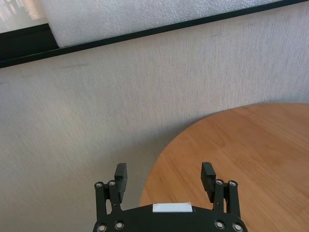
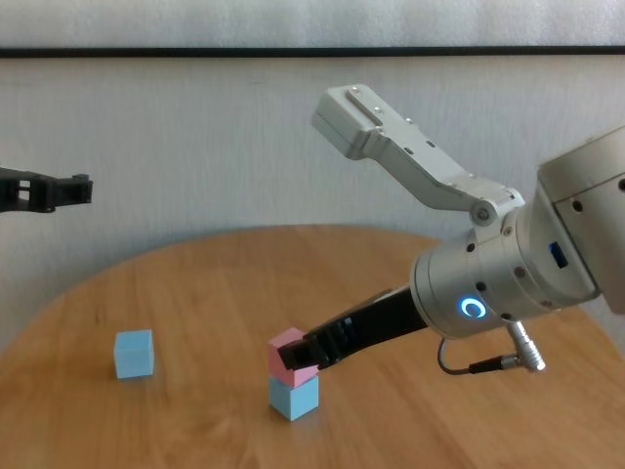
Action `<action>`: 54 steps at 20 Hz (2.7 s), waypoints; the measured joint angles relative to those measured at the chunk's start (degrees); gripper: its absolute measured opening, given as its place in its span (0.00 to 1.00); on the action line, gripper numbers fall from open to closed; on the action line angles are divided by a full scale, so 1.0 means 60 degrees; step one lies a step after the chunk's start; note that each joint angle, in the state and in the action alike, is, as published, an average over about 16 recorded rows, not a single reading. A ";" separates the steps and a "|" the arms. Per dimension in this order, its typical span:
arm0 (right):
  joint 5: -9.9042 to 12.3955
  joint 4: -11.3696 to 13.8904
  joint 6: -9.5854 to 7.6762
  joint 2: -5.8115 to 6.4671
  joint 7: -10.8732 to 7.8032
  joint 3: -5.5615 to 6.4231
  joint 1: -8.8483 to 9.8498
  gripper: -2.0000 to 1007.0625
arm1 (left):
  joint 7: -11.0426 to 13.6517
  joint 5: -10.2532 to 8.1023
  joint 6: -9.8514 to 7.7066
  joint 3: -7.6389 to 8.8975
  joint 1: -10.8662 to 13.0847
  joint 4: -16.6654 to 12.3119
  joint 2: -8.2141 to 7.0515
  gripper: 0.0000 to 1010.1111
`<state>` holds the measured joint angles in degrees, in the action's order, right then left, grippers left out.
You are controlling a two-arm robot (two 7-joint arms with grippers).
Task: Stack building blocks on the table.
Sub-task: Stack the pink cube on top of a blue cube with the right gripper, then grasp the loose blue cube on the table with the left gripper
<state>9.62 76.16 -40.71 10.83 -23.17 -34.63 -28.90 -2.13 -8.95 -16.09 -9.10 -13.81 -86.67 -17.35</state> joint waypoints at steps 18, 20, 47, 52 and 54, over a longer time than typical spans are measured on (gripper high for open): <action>-0.0372 -0.0265 -0.0072 -0.0273 -0.0139 0.0146 -0.0019 0.36 | 0.0000 0.0000 0.0000 0.0000 0.0000 0.0000 0.0000 0.99; -0.0398 -0.0291 -0.0063 -0.0298 -0.0149 0.0160 -0.0024 0.36 | 0.0000 0.0000 0.0000 0.0000 0.0000 0.0000 0.0000 0.99; -0.0322 0.0017 0.0154 -0.0275 -0.0111 0.0387 0.0201 0.80 | 0.0000 0.0000 0.0000 0.0000 0.0000 0.0000 0.0000 0.99; -0.0211 0.0633 0.0653 -0.0104 0.0097 0.0713 0.0642 0.92 | 0.0000 0.0000 0.0000 0.0000 0.0000 0.0000 0.0000 0.99; -0.0210 0.0930 0.0999 -0.0006 0.0258 0.0886 0.0880 0.95 | 0.0000 0.0000 0.0000 0.0000 0.0000 -0.0001 0.0000 0.99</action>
<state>8.36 81.73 -34.72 10.80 -21.62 -29.32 -23.62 -2.13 -8.95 -16.09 -9.09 -13.81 -86.68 -17.35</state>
